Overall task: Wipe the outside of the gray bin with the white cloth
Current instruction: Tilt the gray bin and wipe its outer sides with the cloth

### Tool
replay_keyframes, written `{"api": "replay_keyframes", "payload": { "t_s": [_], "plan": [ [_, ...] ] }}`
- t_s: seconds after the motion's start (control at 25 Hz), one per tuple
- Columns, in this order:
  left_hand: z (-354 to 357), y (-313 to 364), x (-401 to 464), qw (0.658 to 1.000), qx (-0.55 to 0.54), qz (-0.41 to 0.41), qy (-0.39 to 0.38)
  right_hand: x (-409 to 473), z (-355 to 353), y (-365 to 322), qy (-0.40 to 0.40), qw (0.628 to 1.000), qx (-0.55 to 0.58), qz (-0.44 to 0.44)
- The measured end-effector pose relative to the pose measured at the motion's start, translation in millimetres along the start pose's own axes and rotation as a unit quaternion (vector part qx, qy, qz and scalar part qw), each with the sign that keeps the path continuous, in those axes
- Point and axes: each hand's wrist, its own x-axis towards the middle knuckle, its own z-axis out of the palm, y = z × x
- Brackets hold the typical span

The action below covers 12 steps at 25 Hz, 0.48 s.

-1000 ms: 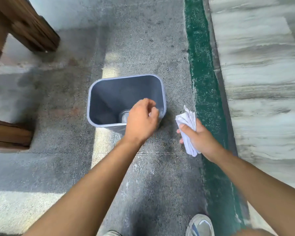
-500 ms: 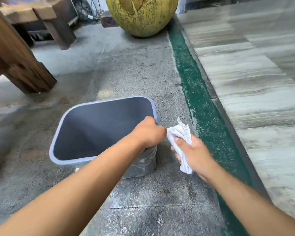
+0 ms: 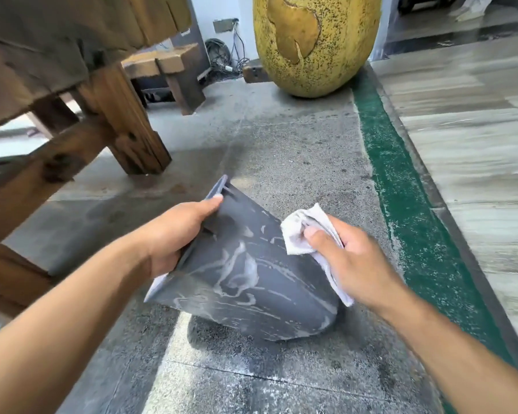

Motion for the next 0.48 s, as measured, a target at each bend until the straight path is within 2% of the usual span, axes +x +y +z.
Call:
{"api": "replay_keyframes", "payload": {
  "t_s": [0.16,0.28,0.36,0.48],
  "plan": [
    [-12,-18,-7,1.0,0.014,-0.026,0.009,11,19,-41,-0.03,0.981,-0.144,-0.124],
    [-13,-22,-7,0.999,0.046,-0.01,0.017,18,39,-66,-0.038,0.949,-0.252,-0.183],
    [-13,-23,-5,0.998,0.055,0.017,0.018,22,54,-74,-0.017,0.931,-0.293,-0.218],
    [-12,-25,-3,0.992,0.099,0.062,0.051,23,70,-72,-0.015,0.923,-0.306,-0.233]
  ]
}}
